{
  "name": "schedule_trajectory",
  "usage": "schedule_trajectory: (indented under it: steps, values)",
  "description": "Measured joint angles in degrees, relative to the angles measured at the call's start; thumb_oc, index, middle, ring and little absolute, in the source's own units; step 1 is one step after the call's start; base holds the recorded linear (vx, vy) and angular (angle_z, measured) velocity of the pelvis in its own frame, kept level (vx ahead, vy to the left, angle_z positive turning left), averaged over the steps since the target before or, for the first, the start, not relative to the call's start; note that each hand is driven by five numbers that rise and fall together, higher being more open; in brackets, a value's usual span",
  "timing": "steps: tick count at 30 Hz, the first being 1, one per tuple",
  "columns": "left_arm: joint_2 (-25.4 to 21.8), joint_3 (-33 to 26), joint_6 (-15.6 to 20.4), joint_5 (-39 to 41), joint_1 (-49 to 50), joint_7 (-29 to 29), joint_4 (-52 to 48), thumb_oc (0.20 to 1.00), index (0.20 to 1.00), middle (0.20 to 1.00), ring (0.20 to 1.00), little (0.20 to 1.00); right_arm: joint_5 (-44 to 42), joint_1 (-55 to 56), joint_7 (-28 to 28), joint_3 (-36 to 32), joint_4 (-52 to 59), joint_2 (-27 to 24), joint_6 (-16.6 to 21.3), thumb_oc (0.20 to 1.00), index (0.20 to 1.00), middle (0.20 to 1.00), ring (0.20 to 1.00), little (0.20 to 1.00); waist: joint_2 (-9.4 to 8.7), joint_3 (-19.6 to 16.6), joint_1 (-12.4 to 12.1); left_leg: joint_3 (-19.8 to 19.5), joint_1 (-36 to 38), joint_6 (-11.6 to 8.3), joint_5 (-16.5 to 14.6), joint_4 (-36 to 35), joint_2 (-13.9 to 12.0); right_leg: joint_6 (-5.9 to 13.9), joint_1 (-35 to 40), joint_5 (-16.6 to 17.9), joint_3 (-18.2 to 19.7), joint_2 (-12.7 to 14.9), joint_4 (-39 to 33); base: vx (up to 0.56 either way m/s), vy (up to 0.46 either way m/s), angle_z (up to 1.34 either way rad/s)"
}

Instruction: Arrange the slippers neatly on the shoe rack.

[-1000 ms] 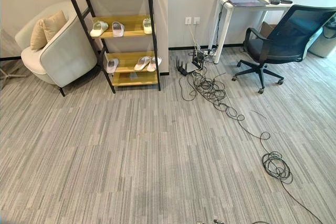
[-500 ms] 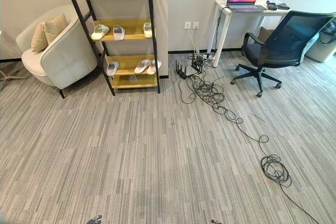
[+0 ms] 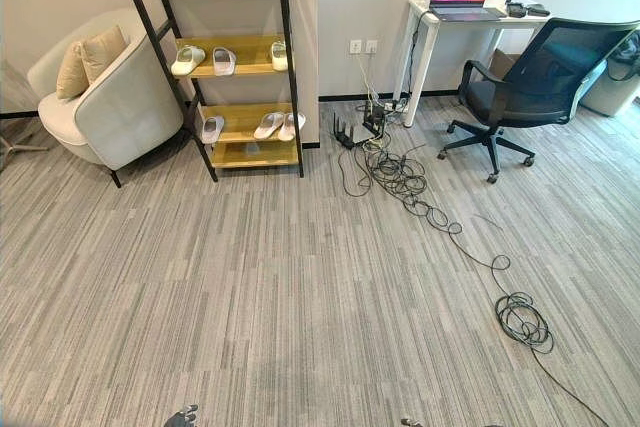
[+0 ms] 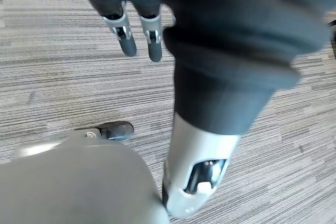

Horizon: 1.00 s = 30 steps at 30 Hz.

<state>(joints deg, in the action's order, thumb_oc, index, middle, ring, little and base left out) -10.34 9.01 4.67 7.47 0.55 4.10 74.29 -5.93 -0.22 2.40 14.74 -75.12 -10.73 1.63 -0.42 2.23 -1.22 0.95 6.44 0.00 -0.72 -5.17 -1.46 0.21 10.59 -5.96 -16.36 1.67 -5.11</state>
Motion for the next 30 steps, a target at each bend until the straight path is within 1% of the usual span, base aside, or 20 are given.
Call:
schedule_trajectory:
  steps: [5,8,9,10,11,12,14,15,17,18,19,20,22,23,24,25,26,27,29,30]
  values:
    - [0.14,-0.17,0.12,0.54,-0.85,0.02,-0.04,1.0,1.0,1.0,1.0,1.0,0.01,-0.09,0.02,0.76,-0.1,-0.23,0.01,1.0,1.0,1.0,1.0,1.0,-0.05,1.14,-1.36,-0.58,-0.56,-0.02,0.01,0.02,-0.36,-0.08,-0.02,-0.05,-0.27,-0.42,-0.05,0.03,-0.059,0.04]
    - [-0.23,-0.25,0.28,1.53,-1.62,0.02,-0.4,1.0,1.0,1.0,1.0,1.0,0.56,-0.73,0.02,1.49,-0.17,-0.32,0.02,1.0,1.0,1.0,1.0,1.0,-0.75,2.33,-2.13,-2.02,-1.91,-0.34,0.21,1.45,-0.33,-0.19,-0.31,-0.2,-1.62,-0.58,-0.04,-0.06,-0.042,0.25]
    - [-0.39,-0.78,0.57,2.18,-2.01,0.02,-0.75,1.0,1.0,1.0,1.0,1.0,0.58,-1.32,0.06,1.44,-0.32,-0.23,0.04,1.0,1.0,1.0,1.0,1.0,-1.02,3.22,-2.73,-2.36,-3.85,-1.06,-0.15,3.87,-0.08,-0.22,-0.52,-0.3,-2.04,-0.5,-0.02,-0.1,0.002,0.52]
    - [-0.56,-1.71,1.13,3.0,-4.04,0.14,-0.66,1.0,1.0,1.0,1.0,1.0,0.6,-2.75,0.15,1.48,-0.98,0.05,0.01,1.0,1.0,1.0,1.0,1.0,-2.86,4.59,-3.74,-2.92,-11.06,-3.0,-0.72,13.57,1.34,-0.6,-1.91,-0.2,-3.78,0.79,-0.04,0.02,0.021,0.98]
    - [-1.6,-3.06,1.27,3.26,-7.96,0.98,-0.46,1.0,1.0,1.0,1.0,1.0,0.64,-4.49,0.25,2.25,-1.75,0.05,-0.01,1.0,1.0,1.0,1.0,1.0,-5.04,7.46,-4.05,2.81,-19.78,-3.95,-0.38,25.52,1.36,-1.98,-2.62,0.42,-8.26,2.62,-0.01,0.19,0.014,1.24]
    - [-1.73,-3.34,1.05,3.27,-8.04,1.22,0.28,1.0,1.0,1.0,1.0,1.0,0.8,-5.34,0.36,2.5,-1.78,0.04,-0.03,1.0,1.0,1.0,1.0,1.0,-4.9,7.64,-3.94,5.77,-22.18,-3.92,-0.34,26.54,-0.7,-2.43,-2.04,-0.04,-9.73,2.33,0.0,0.21,0.015,1.19]
    - [-1.91,-4.55,1.07,4.37,-8.05,1.28,1.46,1.0,1.0,1.0,1.0,1.0,2.03,-5.62,0.54,2.56,-3.53,0.13,-0.11,1.0,1.0,1.0,1.0,1.0,-4.89,7.77,-4.34,14.29,-24.73,-3.78,1.36,23.2,-6.75,-1.45,-0.9,-2.4,-11.74,0.82,-0.33,0.28,0.125,0.79]
    - [-1.67,-4.72,1.31,5.45,-8.04,1.3,1.37,1.0,1.0,1.0,1.0,1.0,2.23,-6.02,0.62,2.27,-4.58,-0.15,-0.36,1.0,1.0,1.0,1.0,1.0,-4.28,7.77,-5.32,14.47,-26.45,-4.46,2.3,20.78,-8.66,-0.54,-0.45,-2.92,-12.31,-0.16,0.27,0.27,0.172,0.42]
    - [-1.63,-5.52,1.3,5.68,-7.67,1.14,1.73,1.0,1.0,1.0,1.0,1.0,2.15,-6.51,0.73,1.23,-5.88,-0.31,-0.62,1.0,1.0,1.0,1.0,1.0,-4.2,7.88,-6.48,11.85,-27.97,-4.93,3.8,17.75,-9.37,0.29,-0.59,-3.15,-12.0,-0.65,0.6,0.25,0.242,-0.14]
    - [-1.49,-7.2,0.82,6.94,-5.39,1.27,4.29,1.0,1.0,1.0,1.0,1.0,2.0,-6.71,0.93,-0.84,-5.45,-0.07,-0.39,1.0,1.0,1.0,1.0,1.0,-5.08,7.38,-6.36,7.99,-28.01,-3.95,3.93,17.79,-7.94,2.32,0.33,-4.61,-11.31,0.06,2.41,0.33,0.3,-0.49]
    - [-1.31,-8.43,0.59,6.95,-4.65,1.31,6.7,1.0,1.0,1.0,1.0,1.0,1.98,-6.05,1.25,-0.72,-5.91,0.55,-0.4,1.0,1.0,1.0,1.0,1.0,-5.9,6.08,-6.12,5.86,-26.99,-2.16,4.75,16.76,-5.69,2.82,0.65,-5.64,-11.39,1.13,3.2,0.28,0.237,-0.47]
    - [-1.41,-8.43,0.18,7.22,-3.88,1.39,7.74,1.0,1.0,1.0,1.0,1.0,1.64,-5.25,1.42,-0.75,-5.8,0.19,-0.48,1.0,1.0,1.0,1.0,1.0,-6.73,4.78,-5.97,7.25,-26.18,-1.56,4.73,16.35,-4.6,3.4,0.62,-6.45,-11.01,1.53,4.1,0.2,0.171,-0.17]
    - [-3.32,-8.51,-0.23,7.17,-3.61,1.32,8.56,1.0,1.0,1.0,1.0,1.0,1.44,-4.07,1.7,-1.49,-5.6,1.93,-0.61,1.0,1.0,1.0,1.0,1.0,-9.31,5.01,-5.78,10.17,-23.1,-0.71,2.53,14.63,-3.31,3.94,-0.59,-8.01,-10.37,4.7,11.49,0.25,0.256,0.01]
    - [-4.16,-8.18,-0.59,7.09,-4.07,1.3,7.94,1.0,1.0,1.0,1.0,1.0,0.46,-2.11,1.76,-0.82,-4.52,2.94,-0.83,1.0,1.0,1.0,1.0,1.0,-9.98,4.67,-5.4,10.68,-19.71,1.11,2.41,11.98,-2.05,2.9,-5.15,-7.58,-9.09,8.26,24.52,0.32,0.357,0.03]
    - [-4.26,-8.07,-0.64,7.03,-3.87,1.45,7.95,1.0,1.0,1.0,1.0,1.0,0.42,-1.78,1.77,-0.49,-3.72,3.19,-0.88,1.0,1.0,1.0,1.0,1.0,-10.03,4.76,-5.14,10.68,-17.95,1.65,2.17,10.86,-1.73,2.96,-8.09,-6.71,-9.17,10.91,33.6,0.36,0.347,0.24]
    - [-4.44,-7.12,-0.83,6.88,-4.05,1.54,7.72,1.0,1.0,1.0,1.0,1.0,-0.52,-0.31,2.01,-0.47,-1.67,3.39,-0.69,1.0,1.0,1.0,1.0,1.0,-9.72,4.39,-4.14,9.97,-15.02,3.73,0.49,9.75,-0.17,3.31,-11.85,-6.21,-8.25,15.08,42.66,0.33,0.246,0.37]
    - [-4.49,-5.62,-0.76,6.82,-4.81,1.71,7.14,1.0,1.0,1.0,1.0,1.0,-0.53,0.11,2.0,-0.39,-1.61,3.37,-0.63,1.0,1.0,1.0,1.0,1.0,-9.7,4.22,-3.73,8.75,-14.12,4.69,-0.98,9.85,0.54,4.06,-13.85,-5.13,-7.3,15.9,45.0,0.34,0.186,0.72]
    - [-4.89,-3.81,-0.56,6.69,-4.82,2.29,6.09,1.0,1.0,1.0,1.0,1.0,-0.65,-0.21,2.01,-0.12,-1.17,3.57,-0.5,1.0,1.0,1.0,1.0,1.0,-9.25,4.07,-2.48,7.09,-12.98,4.64,-1.14,9.23,0.91,3.86,-15.36,-4.94,-5.64,16.07,47.42,0.12,0.039,0.79]
    - [-5.01,-2.7,0.04,6.61,-6.9,2.54,4.43,1.0,1.0,1.0,1.0,1.0,-0.56,-0.97,1.86,0.17,-0.47,3.07,-0.28,1.0,1.0,1.0,1.0,1.0,-8.1,3.76,-2.04,4.77,-10.62,5.71,-1.99,7.74,1.07,4.14,-19.24,-4.75,-3.5,15.31,45.76,0.35,0.037,0.72]
    - [-4.56,-1.56,0.19,6.64,-8.29,2.59,2.71,1.0,1.0,1.0,1.0,1.0,-0.56,-1.7,1.86,0.1,-0.23,2.43,0.01,1.0,1.0,1.0,1.0,1.0,-7.02,3.67,-0.99,2.66,-9.02,6.08,-2.86,6.93,1.26,4.39,-21.74,-4.62,-1.74,14.16,41.89,0.47,0.002,0.56]
